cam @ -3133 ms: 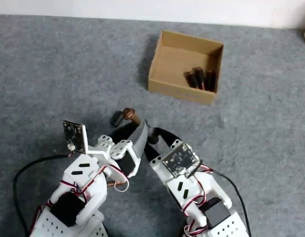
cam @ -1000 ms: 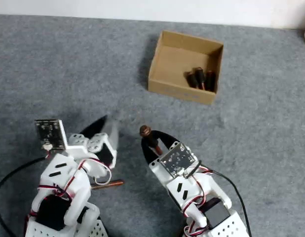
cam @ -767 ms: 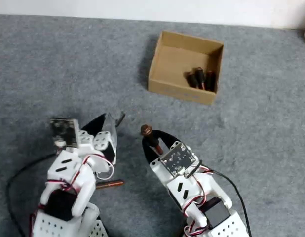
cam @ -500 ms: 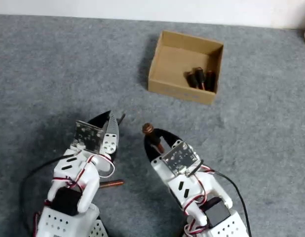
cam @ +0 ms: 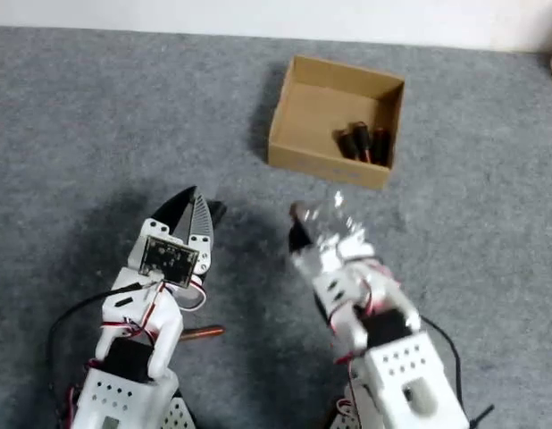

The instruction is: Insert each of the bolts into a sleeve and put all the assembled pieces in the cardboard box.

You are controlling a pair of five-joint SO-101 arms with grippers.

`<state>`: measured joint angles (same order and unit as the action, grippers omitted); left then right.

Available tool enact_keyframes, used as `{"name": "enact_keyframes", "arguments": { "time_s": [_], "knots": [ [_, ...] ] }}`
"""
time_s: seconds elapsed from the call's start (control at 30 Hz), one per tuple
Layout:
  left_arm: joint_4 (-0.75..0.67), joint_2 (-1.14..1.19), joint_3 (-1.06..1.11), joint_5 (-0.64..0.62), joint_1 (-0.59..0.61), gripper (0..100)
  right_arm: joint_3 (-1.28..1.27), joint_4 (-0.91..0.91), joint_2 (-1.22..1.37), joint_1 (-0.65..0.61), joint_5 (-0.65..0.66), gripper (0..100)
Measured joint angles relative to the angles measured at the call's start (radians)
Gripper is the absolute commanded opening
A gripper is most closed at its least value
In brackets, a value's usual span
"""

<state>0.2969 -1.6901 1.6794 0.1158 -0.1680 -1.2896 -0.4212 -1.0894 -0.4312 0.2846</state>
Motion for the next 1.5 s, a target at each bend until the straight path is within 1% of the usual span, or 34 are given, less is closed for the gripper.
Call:
{"name": "enact_keyframes", "arguments": {
  "time_s": [0.1,0.23,0.37,0.5,0.57,0.67,0.8,0.9,1.03,1.13,1.2,1.27,1.37,1.43,1.5],
  "knots": [
    [0.002,0.000,0.000,0.000,0.005,1,0.150,0.020,0.150,0.058,0.000,0.4],
    [0.101,0.012,-0.034,0.000,0.005,1,0.376,0.020,0.348,0.132,0.000,0.4],
    [0.104,0.149,-0.107,0.000,0.009,1,0.601,0.020,0.568,0.195,0.000,0.4],
    [0.089,0.436,-0.267,-0.081,0.084,1,0.833,0.020,0.827,0.226,0.000,0.4],
    [0.087,0.632,-0.376,-0.110,0.115,1,0.956,0.020,0.965,0.232,0.000,0.4],
    [0.100,0.951,-0.549,-0.155,0.123,1,1.137,0.015,1.172,0.235,0.000,0.4],
    [0.193,1.318,-0.773,-0.190,0.123,1,1.399,-0.084,1.461,0.236,0.000,0.4],
    [0.252,1.464,-0.881,-0.195,0.123,1,1.602,-0.201,1.654,0.236,0.000,0.4],
    [0.261,1.510,-0.921,-0.195,0.127,1,1.857,-0.351,1.830,0.250,0.000,0.4],
    [0.261,1.514,-0.924,-0.247,0.160,1,2.013,-0.431,1.929,0.269,0.000,1.7],
    [0.261,1.514,-0.925,-0.287,0.180,1,2.101,-0.485,1.978,0.275,0.000,7.6],
    [0.261,1.514,-0.927,-0.295,0.181,1,2.182,-0.542,2.021,0.275,0.000,16.5],
    [0.267,1.514,-0.927,-0.245,0.173,1,2.286,-0.626,2.064,0.270,0.000,27.1],
    [0.270,1.514,-0.927,-0.221,0.161,1,2.352,-0.678,2.084,0.270,-0.003,30.1],
    [0.270,1.514,-0.927,-0.213,0.155,1,2.412,-0.729,2.096,0.270,-0.003,30.1]
  ]
}}
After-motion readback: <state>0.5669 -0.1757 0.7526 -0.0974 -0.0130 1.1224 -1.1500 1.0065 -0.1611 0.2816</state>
